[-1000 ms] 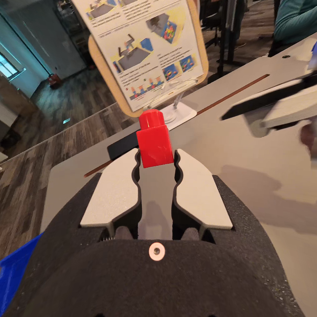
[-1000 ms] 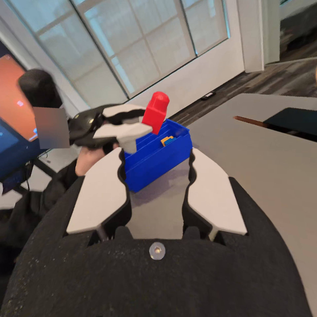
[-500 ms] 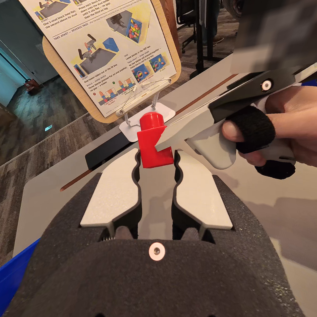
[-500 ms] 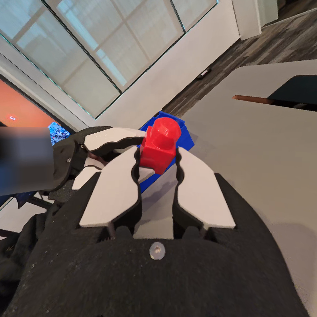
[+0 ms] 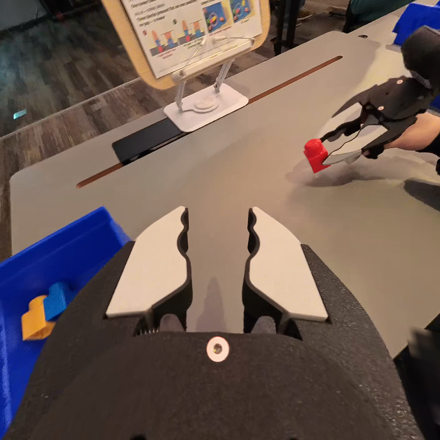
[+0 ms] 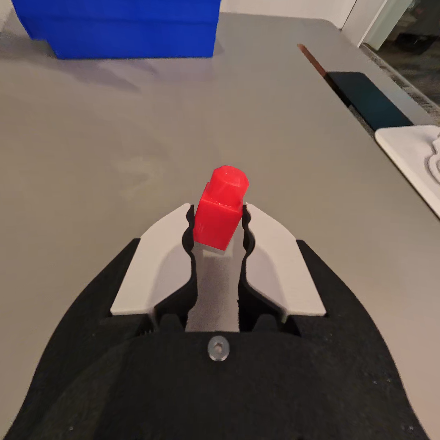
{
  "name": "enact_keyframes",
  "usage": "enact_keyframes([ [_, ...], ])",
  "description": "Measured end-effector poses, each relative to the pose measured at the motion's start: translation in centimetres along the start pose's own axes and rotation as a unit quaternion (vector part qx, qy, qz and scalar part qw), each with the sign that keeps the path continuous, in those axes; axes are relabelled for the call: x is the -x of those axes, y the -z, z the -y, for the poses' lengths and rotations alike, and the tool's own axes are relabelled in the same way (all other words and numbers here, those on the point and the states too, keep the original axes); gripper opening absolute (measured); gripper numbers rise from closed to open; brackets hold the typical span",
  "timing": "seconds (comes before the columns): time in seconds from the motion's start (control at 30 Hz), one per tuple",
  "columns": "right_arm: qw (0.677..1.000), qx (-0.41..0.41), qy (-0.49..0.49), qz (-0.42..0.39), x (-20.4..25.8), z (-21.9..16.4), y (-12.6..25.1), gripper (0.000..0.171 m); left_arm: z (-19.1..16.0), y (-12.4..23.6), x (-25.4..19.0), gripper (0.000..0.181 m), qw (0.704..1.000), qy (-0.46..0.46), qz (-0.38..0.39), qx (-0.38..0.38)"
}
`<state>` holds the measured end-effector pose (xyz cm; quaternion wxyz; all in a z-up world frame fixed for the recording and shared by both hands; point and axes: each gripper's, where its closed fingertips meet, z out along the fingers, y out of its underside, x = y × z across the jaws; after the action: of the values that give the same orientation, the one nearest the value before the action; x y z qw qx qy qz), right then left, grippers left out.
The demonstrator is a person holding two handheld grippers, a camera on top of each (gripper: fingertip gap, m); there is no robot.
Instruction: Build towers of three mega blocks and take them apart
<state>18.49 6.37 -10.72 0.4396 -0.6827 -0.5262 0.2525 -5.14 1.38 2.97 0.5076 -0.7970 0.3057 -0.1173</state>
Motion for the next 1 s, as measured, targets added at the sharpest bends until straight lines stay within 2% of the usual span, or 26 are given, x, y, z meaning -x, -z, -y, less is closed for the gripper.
enact_keyframes([
  [0.27,0.999,0.015,0.036,0.018,-0.8,-3.3,0.2,0.038,-1.6,3.9,3.5,0.044,0.999,0.007,0.042,0.007],
  [0.57,0.996,0.025,0.084,0.012,-0.2,-4.8,1.5,0.037,-2.1,5.9,6.4,0.042,0.997,0.026,0.074,-0.001],
  [0.73,0.996,0.043,0.076,0.015,-0.4,-5.6,1.7,0.037,-2.7,6.5,9.2,0.043,0.994,0.049,0.097,0.006],
  [0.87,0.997,0.047,0.059,0.005,-1.0,-5.7,1.9,0.058,-4.3,6.6,13.0,0.045,0.989,0.058,0.129,0.044],
  [1.0,0.998,-0.002,0.05,-0.031,-1.9,-4.1,3.7,0.065,-7.9,4.6,16.7,0.041,0.981,0.075,0.105,0.146],
])
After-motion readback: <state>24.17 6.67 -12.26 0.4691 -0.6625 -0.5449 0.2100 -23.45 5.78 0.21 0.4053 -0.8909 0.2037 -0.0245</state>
